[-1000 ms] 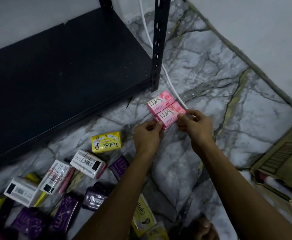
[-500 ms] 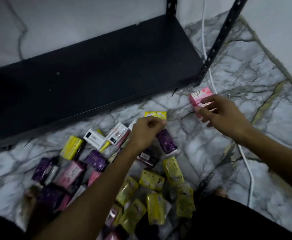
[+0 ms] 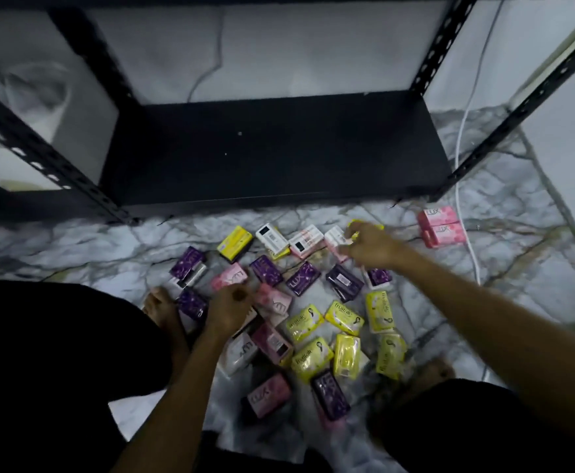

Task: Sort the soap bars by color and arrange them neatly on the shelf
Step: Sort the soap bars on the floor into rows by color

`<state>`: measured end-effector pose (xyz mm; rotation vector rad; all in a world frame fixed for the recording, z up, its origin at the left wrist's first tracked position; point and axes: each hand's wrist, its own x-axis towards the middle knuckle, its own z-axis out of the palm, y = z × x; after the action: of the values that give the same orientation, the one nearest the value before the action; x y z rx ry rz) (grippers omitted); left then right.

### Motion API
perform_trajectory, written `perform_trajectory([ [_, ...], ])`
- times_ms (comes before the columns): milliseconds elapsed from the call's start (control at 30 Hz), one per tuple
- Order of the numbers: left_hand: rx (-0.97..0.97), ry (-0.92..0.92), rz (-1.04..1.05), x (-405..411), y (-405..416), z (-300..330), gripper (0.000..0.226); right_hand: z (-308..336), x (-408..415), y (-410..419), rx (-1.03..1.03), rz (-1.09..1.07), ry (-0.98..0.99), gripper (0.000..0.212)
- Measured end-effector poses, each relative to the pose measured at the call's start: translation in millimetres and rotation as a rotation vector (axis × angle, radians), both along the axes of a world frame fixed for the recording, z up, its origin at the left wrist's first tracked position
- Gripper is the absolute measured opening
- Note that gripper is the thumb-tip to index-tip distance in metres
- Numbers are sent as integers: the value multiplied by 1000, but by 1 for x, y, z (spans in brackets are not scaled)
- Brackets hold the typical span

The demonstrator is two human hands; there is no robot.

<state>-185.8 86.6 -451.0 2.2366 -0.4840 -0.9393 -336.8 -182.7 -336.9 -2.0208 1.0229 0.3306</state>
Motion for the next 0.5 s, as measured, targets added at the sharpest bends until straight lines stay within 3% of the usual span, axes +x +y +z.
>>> perform_trajectory([
  [167,75,-119,59,-8,23,-6,19,-100,14,120,112,-51,-47,23],
  [233,74,-171,79,-3,26,-2,19,-122,12,152,37,-40,-43,21],
  [367,40,-245,96,18,22,-1,15,-124,13,175,-160,-87,-117,11],
  [500,32,-325,62,42,15,-18,15,-122,23,165,-186,-154,-162,15],
])
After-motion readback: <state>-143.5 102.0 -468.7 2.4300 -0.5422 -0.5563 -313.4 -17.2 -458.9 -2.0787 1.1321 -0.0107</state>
